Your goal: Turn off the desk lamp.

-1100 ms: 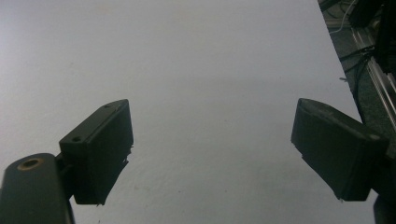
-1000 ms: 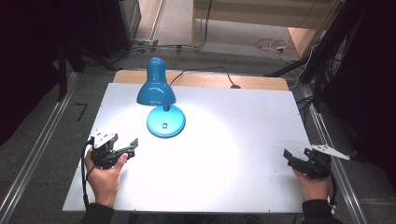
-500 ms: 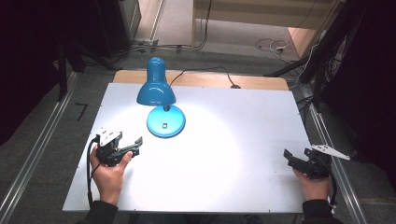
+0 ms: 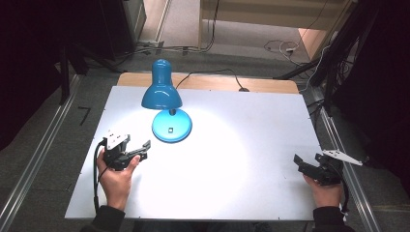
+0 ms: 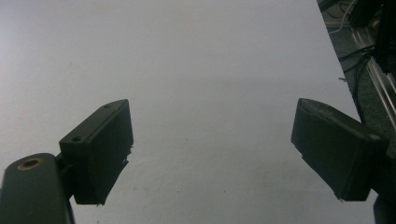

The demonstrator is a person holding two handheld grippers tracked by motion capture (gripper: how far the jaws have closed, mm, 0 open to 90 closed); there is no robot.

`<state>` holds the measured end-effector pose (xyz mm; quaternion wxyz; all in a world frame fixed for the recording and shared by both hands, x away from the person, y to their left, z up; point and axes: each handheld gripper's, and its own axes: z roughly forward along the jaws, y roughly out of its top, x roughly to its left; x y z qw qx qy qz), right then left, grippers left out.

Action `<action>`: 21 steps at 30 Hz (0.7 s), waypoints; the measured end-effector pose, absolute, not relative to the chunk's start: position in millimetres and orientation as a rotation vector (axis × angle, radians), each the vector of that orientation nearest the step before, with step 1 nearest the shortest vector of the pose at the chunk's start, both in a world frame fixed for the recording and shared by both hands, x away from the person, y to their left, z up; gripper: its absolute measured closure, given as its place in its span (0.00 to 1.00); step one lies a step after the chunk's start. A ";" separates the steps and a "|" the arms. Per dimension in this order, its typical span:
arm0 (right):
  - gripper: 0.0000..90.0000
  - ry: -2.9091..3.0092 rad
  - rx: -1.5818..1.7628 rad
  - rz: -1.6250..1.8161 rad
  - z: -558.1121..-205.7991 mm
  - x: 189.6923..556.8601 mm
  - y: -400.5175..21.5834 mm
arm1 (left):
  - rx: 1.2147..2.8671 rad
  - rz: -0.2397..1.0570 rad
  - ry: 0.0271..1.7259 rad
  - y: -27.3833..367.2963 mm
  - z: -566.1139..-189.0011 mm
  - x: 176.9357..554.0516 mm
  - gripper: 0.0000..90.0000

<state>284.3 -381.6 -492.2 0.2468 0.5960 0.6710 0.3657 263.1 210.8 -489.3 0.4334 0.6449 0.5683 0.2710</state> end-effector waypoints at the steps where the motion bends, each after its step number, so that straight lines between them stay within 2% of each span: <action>1: 0.13 1.830 1.627 0.998 -492.2 284.3 -381.6 | 1.605 0.673 1.415 210.5 -489.4 263.4 0.24; 7: 0.13 1.830 1.626 0.997 -492.3 284.4 -381.6 | 1.601 0.643 1.421 208.9 -489.7 265.9 0.24; 10: 0.13 1.831 1.629 0.998 -492.2 284.4 -381.2 | 1.601 0.621 1.417 207.3 -489.3 266.6 0.28; 21: 0.13 1.831 1.631 0.999 -492.3 284.5 -381.3 | 1.614 0.636 1.400 200.4 -489.2 272.0 0.29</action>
